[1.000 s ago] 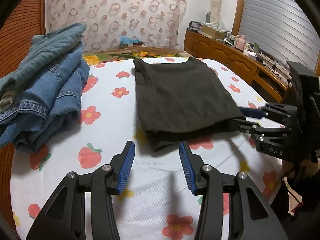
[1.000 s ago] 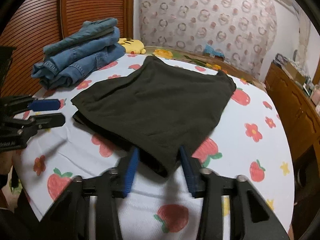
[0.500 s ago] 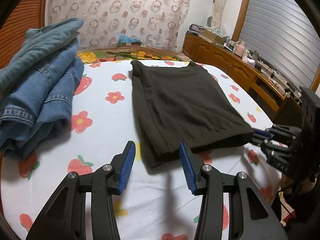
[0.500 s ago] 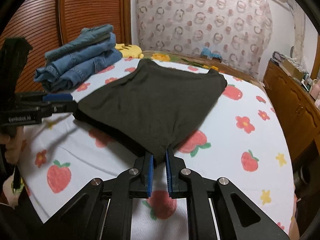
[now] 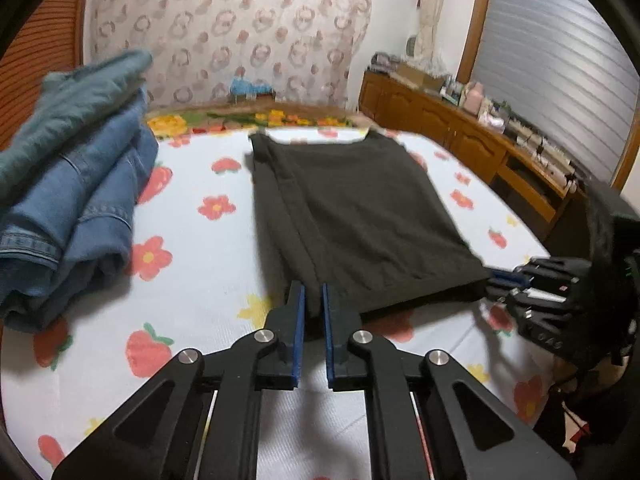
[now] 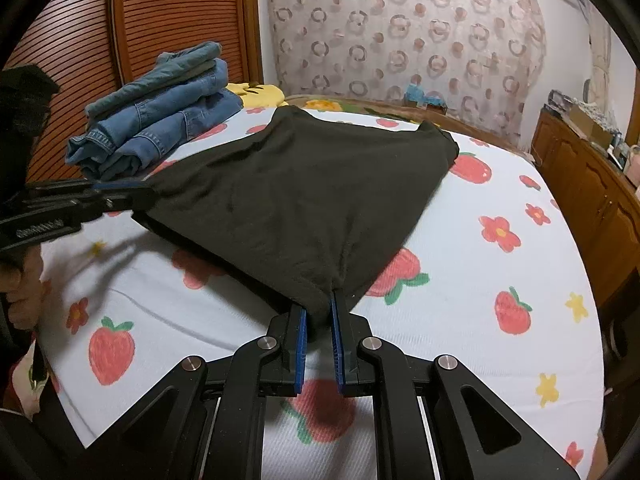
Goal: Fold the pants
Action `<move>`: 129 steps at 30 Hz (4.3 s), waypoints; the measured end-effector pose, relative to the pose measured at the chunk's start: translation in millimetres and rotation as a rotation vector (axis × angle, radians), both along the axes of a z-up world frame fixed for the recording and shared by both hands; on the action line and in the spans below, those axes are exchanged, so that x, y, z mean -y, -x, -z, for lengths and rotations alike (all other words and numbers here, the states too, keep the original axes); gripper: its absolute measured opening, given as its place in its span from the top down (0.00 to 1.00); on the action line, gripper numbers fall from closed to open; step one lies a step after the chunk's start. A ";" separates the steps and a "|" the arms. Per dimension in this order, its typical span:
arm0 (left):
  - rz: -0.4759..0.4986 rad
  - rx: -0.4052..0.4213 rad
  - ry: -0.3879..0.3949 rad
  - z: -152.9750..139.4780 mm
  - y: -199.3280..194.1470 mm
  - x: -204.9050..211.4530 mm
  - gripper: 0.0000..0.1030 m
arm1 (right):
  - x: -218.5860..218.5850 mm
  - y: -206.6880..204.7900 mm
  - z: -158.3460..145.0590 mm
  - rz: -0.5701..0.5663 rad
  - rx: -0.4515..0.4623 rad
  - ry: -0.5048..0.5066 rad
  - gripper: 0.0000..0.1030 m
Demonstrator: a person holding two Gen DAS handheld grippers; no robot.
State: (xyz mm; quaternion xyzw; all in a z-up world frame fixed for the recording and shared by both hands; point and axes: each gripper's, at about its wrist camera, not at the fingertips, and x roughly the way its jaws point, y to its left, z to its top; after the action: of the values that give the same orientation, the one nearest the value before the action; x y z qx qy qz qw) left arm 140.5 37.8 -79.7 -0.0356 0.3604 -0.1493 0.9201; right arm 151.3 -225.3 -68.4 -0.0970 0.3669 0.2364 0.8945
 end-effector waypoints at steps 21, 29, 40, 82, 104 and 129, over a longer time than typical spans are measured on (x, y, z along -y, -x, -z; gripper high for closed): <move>0.043 -0.068 -0.065 10.9 15.1 19.0 0.89 | 27.9 19.4 -11.4 -0.009 -0.009 -0.031 0.91; 0.024 -0.011 -0.069 -6.7 21.3 12.2 0.53 | 38.1 27.6 -25.4 -0.006 -0.009 -0.098 0.88; 0.030 0.008 -0.059 -10.0 -10.3 12.1 0.52 | 37.7 24.2 -36.2 -0.001 0.047 -0.105 0.68; -0.013 -0.076 -0.078 10.6 -119.8 -11.3 0.93 | 9.7 -62.6 -1.1 0.035 -0.075 0.013 0.67; 0.060 -0.128 -0.141 19.8 -100.1 17.2 0.81 | 6.3 -62.9 0.2 0.037 -0.066 0.033 0.66; 0.019 -0.131 -0.124 20.0 -73.9 2.5 0.53 | 7.4 -63.1 0.7 0.042 -0.067 0.032 0.64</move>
State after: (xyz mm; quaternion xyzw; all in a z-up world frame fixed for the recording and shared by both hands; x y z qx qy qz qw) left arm 214.4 35.3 -99.7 0.0151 0.4289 -0.1328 0.8934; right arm 214.4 -232.7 -69.1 -0.0956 0.4024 0.2149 0.8847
